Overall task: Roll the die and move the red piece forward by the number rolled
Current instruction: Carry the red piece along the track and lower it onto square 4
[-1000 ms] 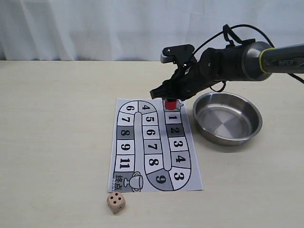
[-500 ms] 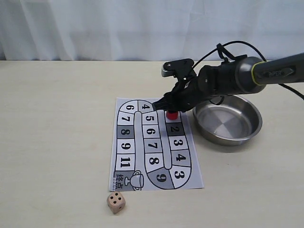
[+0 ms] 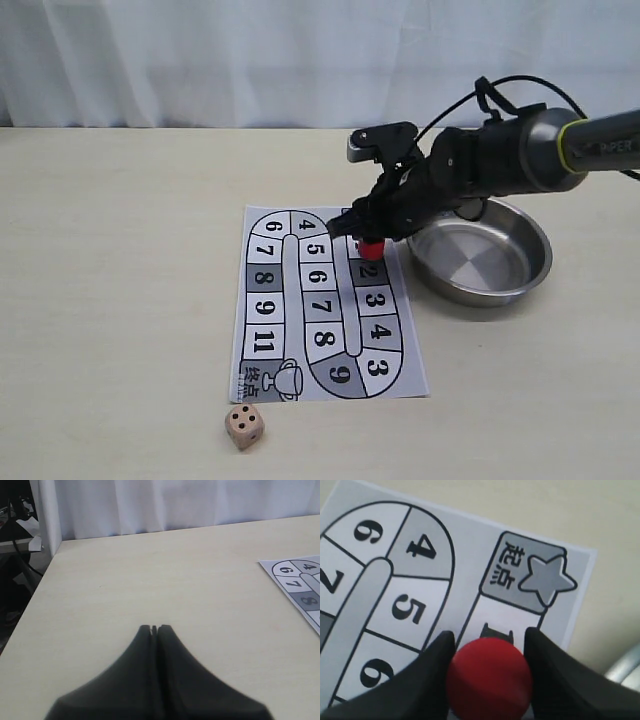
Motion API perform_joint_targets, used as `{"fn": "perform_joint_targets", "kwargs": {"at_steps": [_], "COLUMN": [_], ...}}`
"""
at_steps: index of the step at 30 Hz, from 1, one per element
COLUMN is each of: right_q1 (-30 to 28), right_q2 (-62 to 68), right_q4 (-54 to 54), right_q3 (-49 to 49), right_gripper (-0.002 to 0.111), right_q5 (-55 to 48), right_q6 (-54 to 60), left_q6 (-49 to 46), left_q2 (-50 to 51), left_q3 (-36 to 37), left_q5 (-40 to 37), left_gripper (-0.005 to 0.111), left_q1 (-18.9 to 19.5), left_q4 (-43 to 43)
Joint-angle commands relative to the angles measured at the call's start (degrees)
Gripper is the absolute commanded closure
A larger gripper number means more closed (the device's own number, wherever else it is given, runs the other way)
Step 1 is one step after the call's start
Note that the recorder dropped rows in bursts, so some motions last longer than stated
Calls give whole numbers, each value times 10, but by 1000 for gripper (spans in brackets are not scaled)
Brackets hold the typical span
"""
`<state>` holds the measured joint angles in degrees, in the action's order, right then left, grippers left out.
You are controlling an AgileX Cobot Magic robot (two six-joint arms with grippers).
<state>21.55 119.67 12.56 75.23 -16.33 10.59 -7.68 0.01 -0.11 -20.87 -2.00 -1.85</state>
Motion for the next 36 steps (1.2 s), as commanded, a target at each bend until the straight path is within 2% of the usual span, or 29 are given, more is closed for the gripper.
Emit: {"fn": "perform_joint_targets", "kwargs": {"at_steps": [1,11,24,30,36], "right_q1": [0,0,14,53,50], "right_q2": [-3,-14,-76,-76,-66], "right_q4": [11,11,17,18,18], "right_q3": [-55,-76,-91,-120,-179], "right_gripper": [104,104,104,104,104], "right_q5": [76,94,44,61,116], "right_q6": [5,25,28,53,47], "left_q6": [2,2,2,2,2], "left_q2": [0,0,0,0,0], "left_q3": [1,1,1,1,1], "left_q5": [6,6,6,6,6], "left_gripper": [107,107,107,107,107], "left_q1": [0,0,0,0,0], "left_q4": [-3,-3,-3,-3,-3]}}
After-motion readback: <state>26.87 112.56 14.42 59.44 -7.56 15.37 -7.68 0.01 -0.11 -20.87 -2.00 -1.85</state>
